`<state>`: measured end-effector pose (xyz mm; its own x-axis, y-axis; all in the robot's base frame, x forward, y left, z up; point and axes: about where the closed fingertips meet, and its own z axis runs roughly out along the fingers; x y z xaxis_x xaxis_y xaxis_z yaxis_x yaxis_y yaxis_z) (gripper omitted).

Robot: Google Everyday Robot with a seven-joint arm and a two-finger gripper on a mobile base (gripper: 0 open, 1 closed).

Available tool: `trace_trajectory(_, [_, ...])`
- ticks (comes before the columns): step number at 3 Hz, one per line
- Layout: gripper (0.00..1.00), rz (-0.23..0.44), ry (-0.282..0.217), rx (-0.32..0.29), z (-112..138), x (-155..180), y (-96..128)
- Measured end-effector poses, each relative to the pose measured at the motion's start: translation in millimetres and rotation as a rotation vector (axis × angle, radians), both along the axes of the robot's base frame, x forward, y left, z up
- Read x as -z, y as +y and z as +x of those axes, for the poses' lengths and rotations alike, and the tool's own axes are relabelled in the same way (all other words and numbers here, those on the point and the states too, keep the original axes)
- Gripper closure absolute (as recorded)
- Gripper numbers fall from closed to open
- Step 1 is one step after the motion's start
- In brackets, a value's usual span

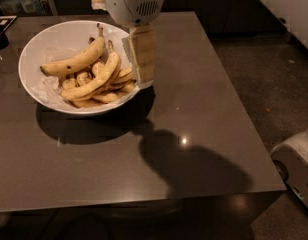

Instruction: Pick banana from white bowl

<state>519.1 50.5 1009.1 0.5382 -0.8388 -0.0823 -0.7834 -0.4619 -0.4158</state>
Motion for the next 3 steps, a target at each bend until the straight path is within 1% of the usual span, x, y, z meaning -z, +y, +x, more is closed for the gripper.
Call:
trace_trajectory(1, [0.0, -0.02, 0.004, -0.06, 17, 12, 30])
trace_trajectory(2, [0.01, -0.048, 0.038, -0.084, 28, 31, 48])
trace_trajectory(3, [0.15, -0.065, 0.067, -0.094, 37, 46, 59])
